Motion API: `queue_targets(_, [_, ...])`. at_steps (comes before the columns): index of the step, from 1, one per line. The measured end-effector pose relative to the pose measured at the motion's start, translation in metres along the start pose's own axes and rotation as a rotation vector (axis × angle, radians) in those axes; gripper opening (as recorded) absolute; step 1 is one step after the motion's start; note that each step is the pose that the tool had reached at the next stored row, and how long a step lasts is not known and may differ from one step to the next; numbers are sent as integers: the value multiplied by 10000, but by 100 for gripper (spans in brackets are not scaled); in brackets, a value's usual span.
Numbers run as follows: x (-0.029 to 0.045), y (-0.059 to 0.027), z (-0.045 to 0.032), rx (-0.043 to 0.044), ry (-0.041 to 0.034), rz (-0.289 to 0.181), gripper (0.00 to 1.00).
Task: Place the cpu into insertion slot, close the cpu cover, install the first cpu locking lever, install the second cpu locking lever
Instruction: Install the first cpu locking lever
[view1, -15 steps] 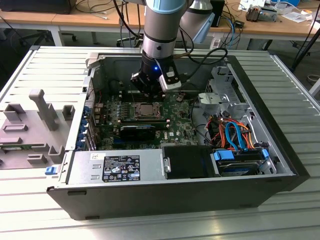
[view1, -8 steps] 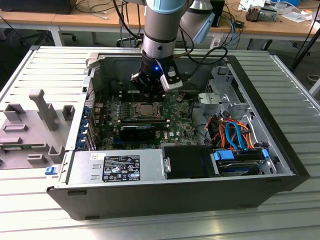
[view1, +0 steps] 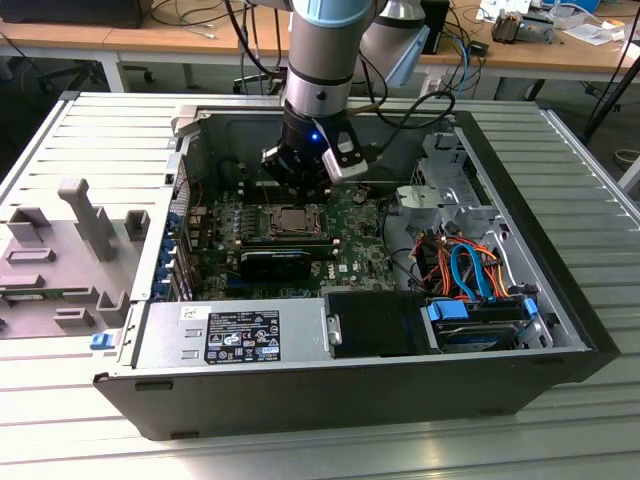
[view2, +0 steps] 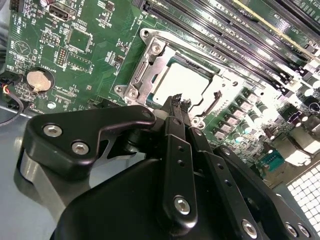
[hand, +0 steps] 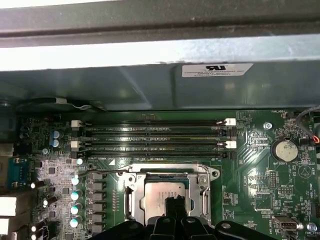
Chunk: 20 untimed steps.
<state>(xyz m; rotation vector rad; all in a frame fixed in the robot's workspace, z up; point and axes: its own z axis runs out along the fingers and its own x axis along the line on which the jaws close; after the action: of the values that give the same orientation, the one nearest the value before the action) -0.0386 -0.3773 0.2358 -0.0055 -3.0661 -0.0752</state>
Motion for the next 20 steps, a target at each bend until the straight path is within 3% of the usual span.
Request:
queue_targets(15, [0, 0, 0, 39, 26, -528, 11])
queue_targets(20, [0, 0, 0, 66, 44, -893, 11])
